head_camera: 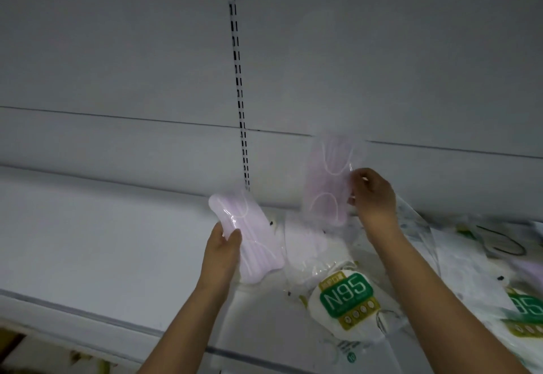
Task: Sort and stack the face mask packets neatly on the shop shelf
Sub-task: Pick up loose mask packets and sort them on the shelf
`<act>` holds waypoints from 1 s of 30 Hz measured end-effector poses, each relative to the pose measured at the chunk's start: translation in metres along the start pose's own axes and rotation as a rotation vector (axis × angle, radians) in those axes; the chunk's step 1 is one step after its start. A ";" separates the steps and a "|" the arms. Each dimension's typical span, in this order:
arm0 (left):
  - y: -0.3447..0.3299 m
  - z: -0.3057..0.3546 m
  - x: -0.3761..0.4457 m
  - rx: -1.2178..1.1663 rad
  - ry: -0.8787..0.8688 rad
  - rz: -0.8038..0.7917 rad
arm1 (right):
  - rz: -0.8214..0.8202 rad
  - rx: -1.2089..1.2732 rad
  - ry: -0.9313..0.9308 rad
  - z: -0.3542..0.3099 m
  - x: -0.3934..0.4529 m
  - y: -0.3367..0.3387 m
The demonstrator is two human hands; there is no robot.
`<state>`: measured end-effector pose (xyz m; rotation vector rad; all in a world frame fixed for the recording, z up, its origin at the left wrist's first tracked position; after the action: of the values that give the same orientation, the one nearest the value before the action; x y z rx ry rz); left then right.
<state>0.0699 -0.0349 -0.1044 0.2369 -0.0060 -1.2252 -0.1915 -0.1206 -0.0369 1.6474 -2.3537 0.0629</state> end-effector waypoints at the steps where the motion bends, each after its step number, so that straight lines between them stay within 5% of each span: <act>1: -0.003 0.001 -0.001 -0.027 0.003 -0.017 | -0.021 0.118 -0.081 -0.009 0.000 -0.001; 6: -0.020 0.021 -0.017 -0.233 0.060 -0.209 | -0.304 -0.002 -0.072 -0.014 -0.027 -0.023; 10: -0.026 0.019 -0.025 -0.094 0.026 -0.300 | -0.586 -0.120 0.012 0.010 -0.059 -0.047; 14: -0.014 0.000 -0.022 -0.054 0.028 -0.121 | -0.458 -0.052 -0.042 0.027 -0.056 -0.045; 16: -0.005 -0.007 -0.020 -0.075 0.038 -0.026 | -0.348 -0.427 0.091 0.042 -0.045 -0.039; 19: 0.005 -0.015 -0.019 -0.046 0.006 0.065 | -0.394 -1.008 0.108 0.060 -0.043 -0.041; 22: 0.011 -0.016 -0.023 0.039 -0.060 0.094 | -0.473 -1.238 0.023 0.070 -0.051 -0.055; 30: 0.021 -0.015 -0.025 0.073 -0.064 0.096 | -0.235 -0.574 -0.061 0.051 -0.026 -0.041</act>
<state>0.0825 -0.0020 -0.1126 0.2579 -0.1167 -1.1378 -0.1552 -0.1211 -0.0968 1.6141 -1.9361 -0.6516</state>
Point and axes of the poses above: each hand's wrist, its own x-axis towards the middle knuckle, its own y-axis out of the back of the hand, z = x × y, the point moved 1 cm from there along x, towards the middle knuckle, and after that the axes turned 9 degrees about x, right-handed, at the moved point
